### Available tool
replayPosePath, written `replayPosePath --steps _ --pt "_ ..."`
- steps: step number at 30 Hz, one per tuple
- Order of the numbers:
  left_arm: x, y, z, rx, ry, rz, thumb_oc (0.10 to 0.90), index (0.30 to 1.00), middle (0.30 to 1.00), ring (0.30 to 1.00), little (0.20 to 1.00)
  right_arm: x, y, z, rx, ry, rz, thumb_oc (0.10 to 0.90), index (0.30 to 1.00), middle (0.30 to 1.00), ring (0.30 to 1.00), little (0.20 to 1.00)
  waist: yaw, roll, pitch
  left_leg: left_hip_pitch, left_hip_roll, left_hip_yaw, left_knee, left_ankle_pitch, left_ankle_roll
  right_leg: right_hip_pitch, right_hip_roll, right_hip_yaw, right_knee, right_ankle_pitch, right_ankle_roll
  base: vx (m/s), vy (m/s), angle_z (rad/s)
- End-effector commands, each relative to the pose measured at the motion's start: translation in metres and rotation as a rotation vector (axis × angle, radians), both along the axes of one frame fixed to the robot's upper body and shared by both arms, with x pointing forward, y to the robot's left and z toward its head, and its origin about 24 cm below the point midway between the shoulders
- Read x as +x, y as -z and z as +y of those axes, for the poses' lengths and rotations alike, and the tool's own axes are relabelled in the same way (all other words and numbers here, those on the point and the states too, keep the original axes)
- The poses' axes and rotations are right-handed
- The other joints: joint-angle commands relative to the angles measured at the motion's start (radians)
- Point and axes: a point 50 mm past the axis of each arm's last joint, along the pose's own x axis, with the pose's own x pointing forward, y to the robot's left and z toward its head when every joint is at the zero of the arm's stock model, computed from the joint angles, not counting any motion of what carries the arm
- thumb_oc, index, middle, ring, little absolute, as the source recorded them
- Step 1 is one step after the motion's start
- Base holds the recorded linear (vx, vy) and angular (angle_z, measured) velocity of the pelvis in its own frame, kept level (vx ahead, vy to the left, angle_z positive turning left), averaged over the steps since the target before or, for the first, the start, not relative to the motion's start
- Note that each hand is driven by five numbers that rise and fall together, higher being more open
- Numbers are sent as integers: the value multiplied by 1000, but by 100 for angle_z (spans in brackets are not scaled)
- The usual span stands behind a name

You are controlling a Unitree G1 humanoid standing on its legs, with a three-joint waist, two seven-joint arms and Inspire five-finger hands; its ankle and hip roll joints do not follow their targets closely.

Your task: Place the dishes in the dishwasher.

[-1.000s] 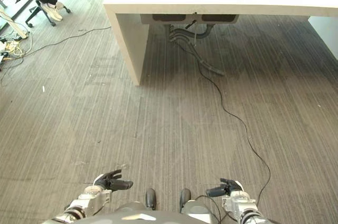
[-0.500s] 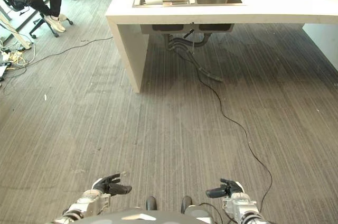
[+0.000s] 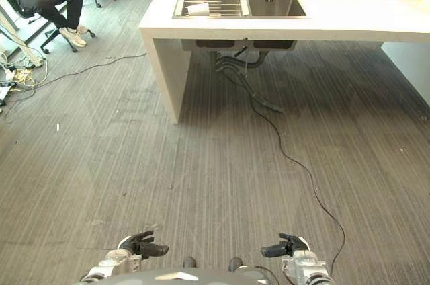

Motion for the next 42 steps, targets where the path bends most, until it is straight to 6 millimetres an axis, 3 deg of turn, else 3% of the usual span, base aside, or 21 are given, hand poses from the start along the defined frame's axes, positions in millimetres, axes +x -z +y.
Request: replayPosePath --steps 1,10,11,12,14,17,18,22,23,25,28,29,32,35,36,38,39,40,42 --pt "28 -6 -6 -8 32 -57 800 900 900 900 900 18 -6 -6 -20 -17 -39 800 900 900 900 900 14 -19 11 18 34 -17 3 -58 -83 -9 -93 32 11 -64 101 0 0 0" --pt "38 -12 -2 -5 34 -99 800 900 900 900 900 24 -9 -8 -18 -30 -50 800 900 900 900 900 20 -23 17 27 14 -28 3 -79 -58 -13 -104 49 22 -53 110 10 40 -1" --pt "48 -17 -1 0 37 -136 800 900 900 900 900 32 -13 -10 -22 -32 -72 800 900 900 900 900 28 -20 27 21 2 -35 12 -82 -41 -52 -118 60 101 -69 112 -14 103 -10" --pt "48 -17 -1 0 37 -136 800 900 900 900 900 32 -13 -10 -22 -32 -72 800 900 900 900 900 29 -21 26 20 2 -34 13 -82 -40 -55 -118 61 104 -71 113 -57 166 -16" --pt "61 -24 -1 -11 22 -192 800 900 900 900 900 45 -20 -12 -22 -38 -113 800 900 900 900 900 32 -10 53 -1 -10 -35 54 -104 -5 -152 -135 81 299 -95 125 -54 184 -15" --pt "71 -30 -3 -22 24 -234 800 900 900 900 900 53 -23 -11 -19 -44 -140 800 900 900 900 900 29 -1 73 6 -17 -33 61 -114 15 -240 -153 84 466 -68 139 33 128 -23" --pt "77 -34 -2 -19 14 -257 800 900 900 900 900 56 -24 -9 -11 -40 -147 800 900 900 900 900 16 4 88 36 -18 -48 52 -128 23 -313 -123 99 547 -45 135 212 137 6" --pt "81 -38 0 -32 -28 -293 800 900 900 900 900 56 -25 -11 -11 -25 -162 800 900 900 900 900 0 -1 94 101 -34 -81 30 -164 19 -360 -112 56 401 -28 117 273 -24 11" --pt "87 -42 1 -37 -42 -319 800 900 900 900 900 56 -26 -12 -14 -16 -171 800 900 900 900 900 -18 -5 105 129 -34 -116 26 -186 5 -399 -128 51 268 14 127 486 -175 31" --pt "89 -44 3 -41 -54 -332 800 900 900 900 900 50 -24 -13 -12 -8 -153 800 900 900 900 900 -42 -7 111 165 -21 -151 34 -219 -13 -427 -138 89 163 61 148 471 -162 44" --pt "88 -45 4 -45 -61 -342 800 900 900 900 900 41 -20 -16 -13 -14 -120 800 900 900 900 900 -52 -6 107 208 -4 -175 49 -259 -25 -451 -146 105 155 91 161 322 -125 69" --pt "89 -46 4 -51 -59 -352 800 900 900 900 900 34 -18 -18 -16 -17 -98 800 900 900 900 900 -50 -18 90 223 0 -200 76 -287 -28 -439 -153 98 183 103 149 528 -275 56" --pt "84 -46 6 -60 -81 -361 800 900 900 900 900 25 -16 -23 -24 -28 -70 800 900 900 900 900 -58 -13 69 223 38 -215 152 -276 -44 -438 -123 101 261 74 130 407 -236 78" --pt "86 -52 5 -96 -100 -403 800 900 900 900 900 14 -16 -33 -47 -29 -44 800 900 900 900 900 -31 -7 62 87 68 -246 498 -70 -78 -322 -67 81 268 -11 58 371 -274 45" --pt "86 -52 5 -95 -100 -403 800 900 900 900 900 14 -16 -33 -47 -29 -44 800 900 900 900 900 -33 -12 60 83 63 -249 495 -65 -78 -323 -72 80 265 -8 59 182 -196 8" --pt "97 -63 7 -98 -104 -458 800 900 900 900 900 15 -19 -38 -62 -15 -55 800 900 900 900 900 -23 -31 81 -10 57 -219 666 21 -83 -268 -68 69 249 -43 26 198 -230 -5" --pt "106 -71 7 -97 -102 -499 800 900 900 900 900 16 -21 -42 -75 -4 -60 800 900 900 900 900 -13 -45 96 -77 64 -186 722 27 -78 -243 -71 62 246 -61 10 337 -271 10" --pt "118 -83 4 -115 -102 -566 800 900 900 900 900 15 -21 -44 -84 0 -57 800 900 900 900 900 16 -45 114 -178 27 -156 703 -55 -50 -196 -56 65 237 -96 0 372 -212 26" --pt "123 -90 3 -128 -102 -606 800 900 900 900 900 14 -21 -46 -84 5 -53 800 900 900 900 900 30 -47 121 -227 8 -144 650 -82 -42 -172 -51 68 225 -108 5 249 -86 27"
